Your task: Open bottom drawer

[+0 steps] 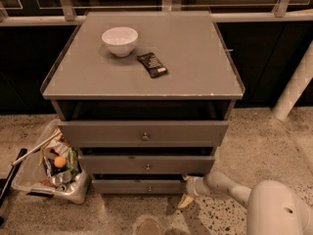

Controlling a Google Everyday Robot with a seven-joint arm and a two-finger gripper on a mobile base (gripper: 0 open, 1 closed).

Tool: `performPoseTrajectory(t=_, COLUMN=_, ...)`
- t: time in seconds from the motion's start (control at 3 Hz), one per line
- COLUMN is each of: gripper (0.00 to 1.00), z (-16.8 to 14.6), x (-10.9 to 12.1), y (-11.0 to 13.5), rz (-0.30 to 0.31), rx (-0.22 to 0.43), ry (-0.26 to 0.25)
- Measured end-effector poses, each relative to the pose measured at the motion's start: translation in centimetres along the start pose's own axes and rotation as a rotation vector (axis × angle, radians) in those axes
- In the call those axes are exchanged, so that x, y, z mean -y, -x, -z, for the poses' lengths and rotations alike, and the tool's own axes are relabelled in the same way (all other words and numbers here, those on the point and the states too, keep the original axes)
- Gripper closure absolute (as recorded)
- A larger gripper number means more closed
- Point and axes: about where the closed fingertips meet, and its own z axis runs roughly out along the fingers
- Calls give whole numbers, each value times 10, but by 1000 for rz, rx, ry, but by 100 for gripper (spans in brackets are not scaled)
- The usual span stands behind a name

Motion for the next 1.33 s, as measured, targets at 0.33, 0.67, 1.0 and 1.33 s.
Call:
performPoseTrajectory(t=0.33, gripper=0, z=-9, x=6, y=-2, rz=-29, rx=19, ry=9)
performPoseTrajectory(t=0.67, gripper=19, z=-9, x=7, y=-3, rz=-29, rx=19, ry=6)
performPoseTrajectory(t=1.0, gripper=42, z=-9, x=7, y=-3, rz=-28, rx=19, ry=6)
performPoseTrajectory(t=1.33, gripper=65, z=-7, x=12, y=8, rz=1, rx=28, ry=15)
